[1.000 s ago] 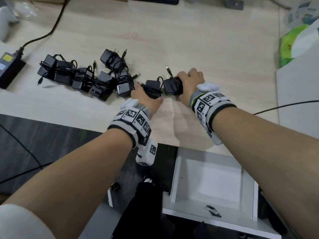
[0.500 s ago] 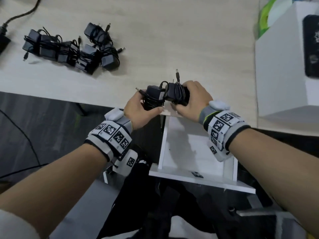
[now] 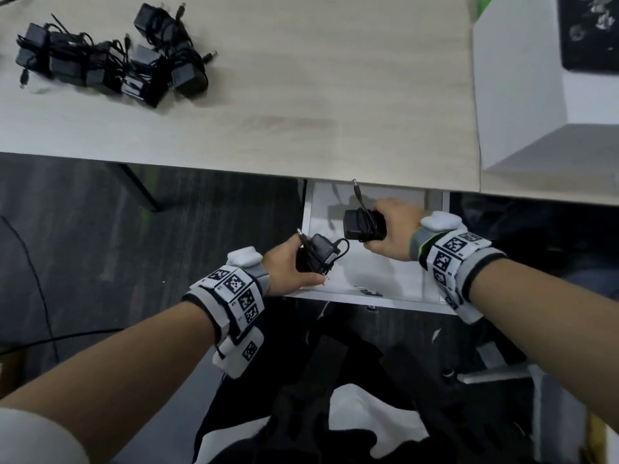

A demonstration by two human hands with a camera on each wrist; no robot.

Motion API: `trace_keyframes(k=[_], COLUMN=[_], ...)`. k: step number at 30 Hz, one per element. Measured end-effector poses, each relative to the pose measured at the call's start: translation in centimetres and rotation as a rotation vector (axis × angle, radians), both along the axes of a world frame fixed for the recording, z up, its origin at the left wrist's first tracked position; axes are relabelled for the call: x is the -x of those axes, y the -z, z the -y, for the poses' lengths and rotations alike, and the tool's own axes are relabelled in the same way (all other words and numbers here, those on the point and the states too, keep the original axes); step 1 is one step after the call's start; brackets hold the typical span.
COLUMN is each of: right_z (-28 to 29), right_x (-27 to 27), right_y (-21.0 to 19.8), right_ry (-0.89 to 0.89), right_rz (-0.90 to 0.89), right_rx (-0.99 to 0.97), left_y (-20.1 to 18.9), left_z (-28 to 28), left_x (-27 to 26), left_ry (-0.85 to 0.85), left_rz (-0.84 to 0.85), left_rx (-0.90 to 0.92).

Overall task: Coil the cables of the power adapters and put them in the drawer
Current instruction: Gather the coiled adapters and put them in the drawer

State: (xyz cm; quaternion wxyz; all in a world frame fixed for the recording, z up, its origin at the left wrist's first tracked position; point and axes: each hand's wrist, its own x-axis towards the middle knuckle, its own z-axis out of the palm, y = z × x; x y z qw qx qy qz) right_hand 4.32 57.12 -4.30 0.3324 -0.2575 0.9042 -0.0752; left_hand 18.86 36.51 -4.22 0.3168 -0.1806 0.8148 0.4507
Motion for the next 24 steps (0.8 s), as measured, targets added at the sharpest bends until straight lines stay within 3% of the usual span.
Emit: trace_keyframes(k=[7,12,18,21,24], right_z=[0.7,1.3,-0.2,-0.3,-0.5], right_x=[-0.3,-0.2,1.2,1.6,1.9], right_y=[1.5,3.5,4.5,5.4,5.7], right_ry=[0.007,-0.061,0.199,0.339,0.516], right_rz=[0.004,0.057,-0.061,-0.02,0.058], right_rx=[-0.121,-0.377,-0.328,-0.291,-0.217], left_y=[0.0,0.4,3.7,6.2,8.4], left_z=[-0.6,-1.4,-3.9,-5.6,-7.2], left_x=[0.2,2.0,6.2,8.6,10.3], left_ry=[0.028,0.055,-0.081,-0.094,-0.257], left_rz=[0.189,0.208,0.114,0.162,0.212], left_rx=[-0.093,-0.094,0.11,0.199,0.291])
